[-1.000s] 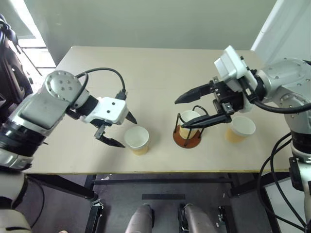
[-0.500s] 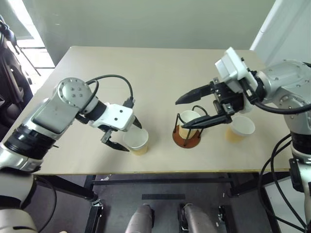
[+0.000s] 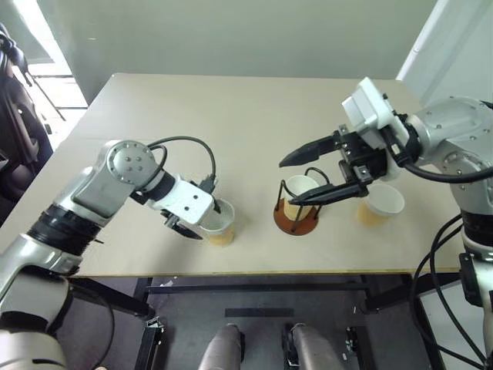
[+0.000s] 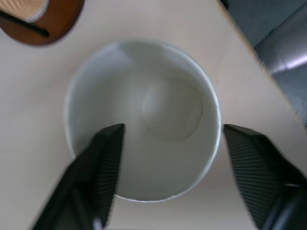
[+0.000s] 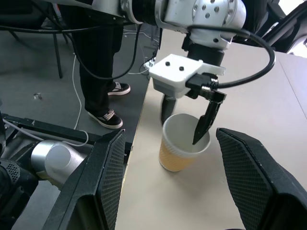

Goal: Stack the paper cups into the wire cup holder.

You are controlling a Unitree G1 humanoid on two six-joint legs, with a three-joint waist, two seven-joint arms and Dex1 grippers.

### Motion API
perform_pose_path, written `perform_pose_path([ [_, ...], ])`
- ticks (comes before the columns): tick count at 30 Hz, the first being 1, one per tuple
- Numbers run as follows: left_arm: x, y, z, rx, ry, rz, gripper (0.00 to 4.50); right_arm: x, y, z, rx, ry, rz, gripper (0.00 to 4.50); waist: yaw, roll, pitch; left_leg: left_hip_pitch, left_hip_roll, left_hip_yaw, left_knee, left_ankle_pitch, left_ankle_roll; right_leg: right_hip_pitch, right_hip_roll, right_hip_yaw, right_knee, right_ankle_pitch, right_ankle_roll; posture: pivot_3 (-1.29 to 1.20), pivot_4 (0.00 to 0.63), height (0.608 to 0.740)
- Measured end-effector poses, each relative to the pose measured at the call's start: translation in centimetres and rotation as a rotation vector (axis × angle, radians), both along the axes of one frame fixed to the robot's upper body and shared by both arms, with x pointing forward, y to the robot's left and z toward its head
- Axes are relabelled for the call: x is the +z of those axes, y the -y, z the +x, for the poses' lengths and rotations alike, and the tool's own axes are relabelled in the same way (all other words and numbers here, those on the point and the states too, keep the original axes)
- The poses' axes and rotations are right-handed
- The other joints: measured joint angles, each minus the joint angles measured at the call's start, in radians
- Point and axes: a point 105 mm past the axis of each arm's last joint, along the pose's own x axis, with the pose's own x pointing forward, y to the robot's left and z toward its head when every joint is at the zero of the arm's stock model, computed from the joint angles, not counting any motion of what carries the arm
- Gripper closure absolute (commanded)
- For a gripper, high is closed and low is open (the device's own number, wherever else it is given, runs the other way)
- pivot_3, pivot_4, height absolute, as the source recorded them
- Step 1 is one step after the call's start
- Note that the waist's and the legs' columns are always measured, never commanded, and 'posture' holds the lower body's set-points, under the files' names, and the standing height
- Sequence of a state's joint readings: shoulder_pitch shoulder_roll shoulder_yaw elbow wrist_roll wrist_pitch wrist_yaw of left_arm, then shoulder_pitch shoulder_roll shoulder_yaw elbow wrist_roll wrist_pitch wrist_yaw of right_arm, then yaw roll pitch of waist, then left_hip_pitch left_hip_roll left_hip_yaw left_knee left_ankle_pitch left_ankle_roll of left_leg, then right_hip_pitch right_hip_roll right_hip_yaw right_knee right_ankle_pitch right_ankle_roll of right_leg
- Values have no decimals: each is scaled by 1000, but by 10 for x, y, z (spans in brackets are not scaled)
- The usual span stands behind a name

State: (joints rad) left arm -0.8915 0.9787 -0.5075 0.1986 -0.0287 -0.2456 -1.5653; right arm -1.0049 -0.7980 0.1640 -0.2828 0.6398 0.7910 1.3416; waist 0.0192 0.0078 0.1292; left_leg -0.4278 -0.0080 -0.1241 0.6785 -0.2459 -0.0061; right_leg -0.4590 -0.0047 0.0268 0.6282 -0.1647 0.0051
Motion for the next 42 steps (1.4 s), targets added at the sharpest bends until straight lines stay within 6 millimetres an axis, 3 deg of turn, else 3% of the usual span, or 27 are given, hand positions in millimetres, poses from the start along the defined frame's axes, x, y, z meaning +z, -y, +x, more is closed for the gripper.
perform_pose_path([
  [6,3,3,5,-3,23,-34,4087,0,0,0,-1,-1,0,1472,1,0,0,0,0,0,0,0,0,0,0,0,0,3,5,0,150,740],
  [8,4,5,5,-1,21,-49,4476,0,0,0,0,-1,-1,1472,1,0,0,0,0,0,0,0,0,0,0,0,-1,3,5,0,150,740],
  [11,15,8,11,45,2,-101,4476,-1,2,0,-7,-1,-12,1472,4,0,0,-1,0,0,0,0,0,0,0,0,0,3,4,0,150,740],
  [16,54,4,25,125,48,-182,4476,-7,14,5,-50,13,-56,1472,4,0,0,-1,0,0,1,0,0,0,0,0,-1,4,3,0,150,740],
  [23,72,-2,39,191,51,-234,4476,-15,24,13,-96,30,-94,1472,6,0,0,-2,0,0,1,0,1,-1,0,0,-1,6,7,0,150,740],
  [31,99,33,53,153,23,-368,4476,-25,37,21,-139,34,-148,1472,13,0,0,-7,-1,0,4,-2,3,-2,-1,0,-3,9,12,0,150,740],
  [42,112,73,56,48,1,-423,4476,-33,52,25,-161,83,-232,1472,13,0,0,-9,-1,1,5,-2,5,-3,-1,0,-8,11,16,0,150,740],
])
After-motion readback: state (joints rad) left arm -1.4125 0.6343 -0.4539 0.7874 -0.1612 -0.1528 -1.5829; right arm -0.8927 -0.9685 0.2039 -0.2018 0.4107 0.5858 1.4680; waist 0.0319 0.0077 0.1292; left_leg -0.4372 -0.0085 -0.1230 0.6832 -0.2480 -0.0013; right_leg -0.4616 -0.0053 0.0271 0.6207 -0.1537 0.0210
